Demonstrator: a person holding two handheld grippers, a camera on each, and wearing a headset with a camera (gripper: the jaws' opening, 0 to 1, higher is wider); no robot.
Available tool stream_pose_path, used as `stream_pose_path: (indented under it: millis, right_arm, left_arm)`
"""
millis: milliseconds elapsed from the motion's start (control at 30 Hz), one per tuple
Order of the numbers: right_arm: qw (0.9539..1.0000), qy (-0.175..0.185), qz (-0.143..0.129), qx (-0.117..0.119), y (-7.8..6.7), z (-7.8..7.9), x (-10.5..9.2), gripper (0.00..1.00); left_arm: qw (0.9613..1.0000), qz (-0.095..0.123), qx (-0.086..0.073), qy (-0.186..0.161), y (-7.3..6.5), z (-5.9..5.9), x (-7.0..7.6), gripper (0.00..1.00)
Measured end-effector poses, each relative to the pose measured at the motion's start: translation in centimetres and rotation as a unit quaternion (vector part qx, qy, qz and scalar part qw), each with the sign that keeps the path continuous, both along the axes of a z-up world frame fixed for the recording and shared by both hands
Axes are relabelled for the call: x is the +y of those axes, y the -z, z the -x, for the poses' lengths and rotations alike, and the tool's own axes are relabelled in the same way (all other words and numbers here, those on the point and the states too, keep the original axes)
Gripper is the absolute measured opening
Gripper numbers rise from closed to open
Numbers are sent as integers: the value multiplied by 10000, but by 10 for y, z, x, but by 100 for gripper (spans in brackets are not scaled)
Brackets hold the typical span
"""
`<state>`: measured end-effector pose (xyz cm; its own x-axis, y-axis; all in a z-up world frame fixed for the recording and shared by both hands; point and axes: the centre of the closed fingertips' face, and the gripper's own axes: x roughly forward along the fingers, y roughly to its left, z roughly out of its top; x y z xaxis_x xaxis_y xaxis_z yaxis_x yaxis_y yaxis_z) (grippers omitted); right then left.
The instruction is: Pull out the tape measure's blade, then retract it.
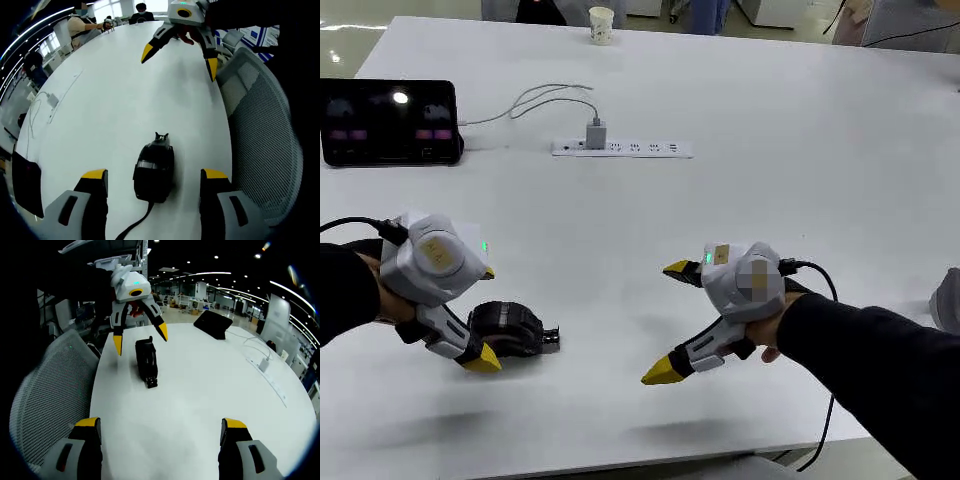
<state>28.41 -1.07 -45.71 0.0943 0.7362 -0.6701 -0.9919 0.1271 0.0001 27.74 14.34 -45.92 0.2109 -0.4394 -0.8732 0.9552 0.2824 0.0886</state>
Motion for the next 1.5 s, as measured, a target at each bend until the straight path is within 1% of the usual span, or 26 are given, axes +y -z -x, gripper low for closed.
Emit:
stream_pose_path:
  millis: [33,100,200,300,333,367,400,433,467,500,567,600,733,833,867,900,933,967,1033,1133,1167,1267,1367,1500]
  right_arm:
    - [10000,-24,-12,14,0,1,2,99]
    - [10000,-86,-25,34,0,3,8,99]
    - [9999,-143,-40,71,0,3,16,99]
    - [9998,-163,-60,119,2,3,23,99]
    - [9997,-158,-77,139,1,3,26,99]
    - [9997,-150,-100,160,1,2,28,99]
    - [9997,-113,-131,199,2,1,32,99]
    - [9996,-102,-148,223,1,1,34,99]
    - [9995,-115,-159,233,1,2,37,99]
    - [9995,-140,-174,213,0,2,40,99]
    - [9995,-152,-179,210,0,1,45,99]
    - [9994,-177,-180,219,1,1,49,99]
    - [9993,-284,-123,185,4,4,59,99]
    - [9992,-292,-83,254,10,4,62,99]
    - [9992,-281,-77,284,12,4,62,99]
    - [9992,-276,-48,293,15,3,63,99]
    - [9992,-284,-19,293,17,4,63,99]
    - [9991,-298,6,296,18,4,63,95]
    - [9994,-244,7,235,19,2,66,88]
    - [9992,-269,-8,280,20,2,69,87]
    - [9992,-309,9,240,21,1,70,86]
    - [9993,-333,48,158,24,-1,74,80]
    - [9991,-388,77,176,27,-2,79,75]
    - [9987,-475,169,110,35,-3,86,66]
  left_arm:
    - [10000,-18,-9,12,1,-1,-1,69]
    - [10000,-58,42,39,3,0,-3,68]
    - [9998,-175,19,121,7,-1,-4,66]
    - [9997,-202,20,126,10,-3,-5,64]
    - [9997,-223,35,120,12,-5,-5,62]
    - [9996,-243,36,126,13,-6,-4,58]
    - [9995,-286,8,125,14,-7,-3,55]
    - [9994,-318,-9,98,14,-8,-2,53]
    - [9994,-333,6,82,15,-8,-2,52]
    - [9994,-333,49,70,16,-6,-2,52]
    - [9993,-356,68,111,17,-5,-3,52]
    - [9991,-390,66,163,18,-4,-3,51]
    - [9989,-404,37,228,18,-6,-7,48]
    - [9989,-398,36,255,19,-6,-10,41]
    - [9985,-391,39,388,19,-5,-11,36]
    - [9984,-409,22,400,20,-5,-11,34]
    - [9980,-427,128,453,22,-2,-12,31]
    - [9980,-439,58,441,23,-3,-12,31]
    - [9978,-456,42,471,24,-3,-12,31]
    - [9979,-433,41,476,25,-4,-10,30]
    - [9980,-423,27,478,26,-5,-10,30]
    - [9982,-402,22,453,27,-6,-11,30]
    - [9982,-387,25,467,27,-6,-11,30]
    - [9981,-394,-6,473,28,-6,-12,30]
